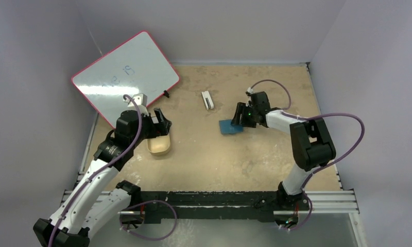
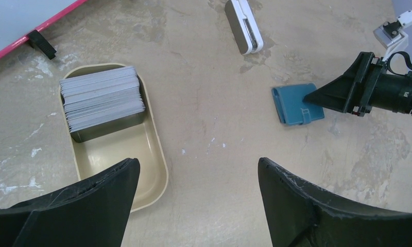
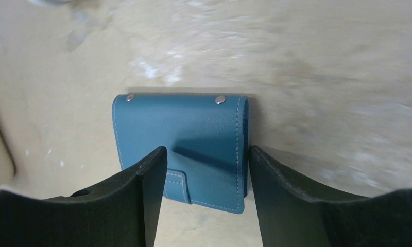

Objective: Put the credit cards into the card holder
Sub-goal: Move the card holder to the center of the board.

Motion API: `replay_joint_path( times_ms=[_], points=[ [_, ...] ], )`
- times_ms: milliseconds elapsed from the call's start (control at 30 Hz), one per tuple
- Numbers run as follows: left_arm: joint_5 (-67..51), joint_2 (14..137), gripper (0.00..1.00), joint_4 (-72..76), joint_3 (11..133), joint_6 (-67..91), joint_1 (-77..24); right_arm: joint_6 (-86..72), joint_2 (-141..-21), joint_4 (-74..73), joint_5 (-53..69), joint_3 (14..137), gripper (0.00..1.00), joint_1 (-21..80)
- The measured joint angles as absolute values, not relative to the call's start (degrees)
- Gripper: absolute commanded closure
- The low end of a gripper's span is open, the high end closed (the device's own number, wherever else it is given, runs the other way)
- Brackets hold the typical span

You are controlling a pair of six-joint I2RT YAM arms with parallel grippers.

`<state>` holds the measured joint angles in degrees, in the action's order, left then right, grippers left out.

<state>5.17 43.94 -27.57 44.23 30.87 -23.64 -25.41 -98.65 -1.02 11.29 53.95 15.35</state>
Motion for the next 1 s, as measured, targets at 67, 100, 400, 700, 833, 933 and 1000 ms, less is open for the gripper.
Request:
replay_joint_path(
  times_ms=[67,100,400,700,833,933,1000],
  points=[
    [5.17,44.38,0.17,-27.75,44.23,30.87,-23.64,-24.62,-99.42,0.1,13.1,54.35,0.38,17.52],
    [5.15,44.66,0.18,-27.9,44.23,30.89,-23.64,-24.03,-100.12,0.21,13.85,55.09,0.38,18.74],
    [2.74,47.94,0.29,-27.66,44.14,31.33,-23.64,-17.69,-107.98,0.91,19.33,64.16,0.32,28.29],
    [-1.63,59.02,0.53,-27.64,46.74,32.36,-23.64,-28.67,-103.94,1.45,18.09,62.11,0.21,29.17],
    [-3.07,65.56,0.6,-26.65,50.92,32.34,-23.64,-38.96,-97.71,6.44,16.99,53.93,0.24,29.12],
    [-4.01,70.78,0.64,-25.45,53.28,32.4,-23.64,-47.2,-94.52,12.19,17.02,46.94,0.26,29.19],
    [-4.64,74.83,0.66,-24.49,54.39,32.49,-23.68,-51.55,-94.13,15.49,16.99,43.9,0.26,29.39]
  ],
)
